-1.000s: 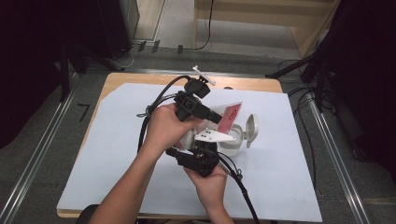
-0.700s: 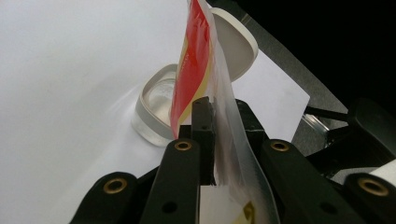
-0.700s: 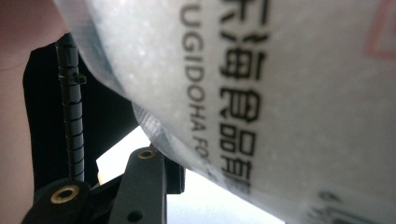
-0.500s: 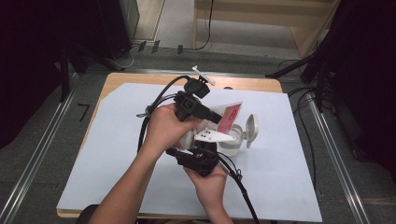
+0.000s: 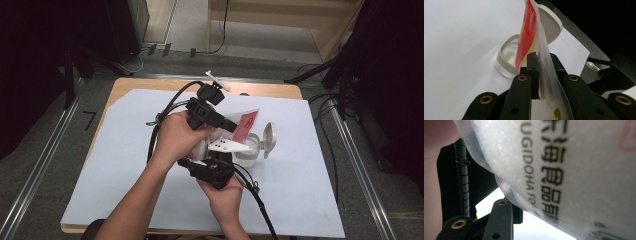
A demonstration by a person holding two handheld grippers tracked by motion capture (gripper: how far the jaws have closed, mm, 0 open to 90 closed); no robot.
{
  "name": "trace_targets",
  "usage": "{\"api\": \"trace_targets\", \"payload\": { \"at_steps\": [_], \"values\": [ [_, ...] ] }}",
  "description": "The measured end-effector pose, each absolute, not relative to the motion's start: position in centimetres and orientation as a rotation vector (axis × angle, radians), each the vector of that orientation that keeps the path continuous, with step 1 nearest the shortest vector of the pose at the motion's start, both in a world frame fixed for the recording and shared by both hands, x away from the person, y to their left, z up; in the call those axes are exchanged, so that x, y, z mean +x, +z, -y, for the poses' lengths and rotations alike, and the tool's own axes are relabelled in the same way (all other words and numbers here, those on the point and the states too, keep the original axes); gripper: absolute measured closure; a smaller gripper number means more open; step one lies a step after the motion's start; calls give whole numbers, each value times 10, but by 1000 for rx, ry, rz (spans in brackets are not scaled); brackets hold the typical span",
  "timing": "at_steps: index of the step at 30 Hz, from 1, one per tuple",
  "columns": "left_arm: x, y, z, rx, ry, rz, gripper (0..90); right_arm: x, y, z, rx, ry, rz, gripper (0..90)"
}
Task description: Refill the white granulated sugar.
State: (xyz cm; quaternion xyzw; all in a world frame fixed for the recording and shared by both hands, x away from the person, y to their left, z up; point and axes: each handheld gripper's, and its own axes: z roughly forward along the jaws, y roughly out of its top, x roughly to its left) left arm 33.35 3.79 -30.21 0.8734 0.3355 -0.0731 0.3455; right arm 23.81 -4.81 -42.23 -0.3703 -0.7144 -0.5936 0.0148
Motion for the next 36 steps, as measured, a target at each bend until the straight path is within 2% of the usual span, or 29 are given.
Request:
{"api": "trace_targets", "payload": {
  "at_steps": [36],
  "values": [
    [333,-301,-37,2280,-183,-866,829,236,-421,49,-1150,-1848,2208,636]
  ]
}}
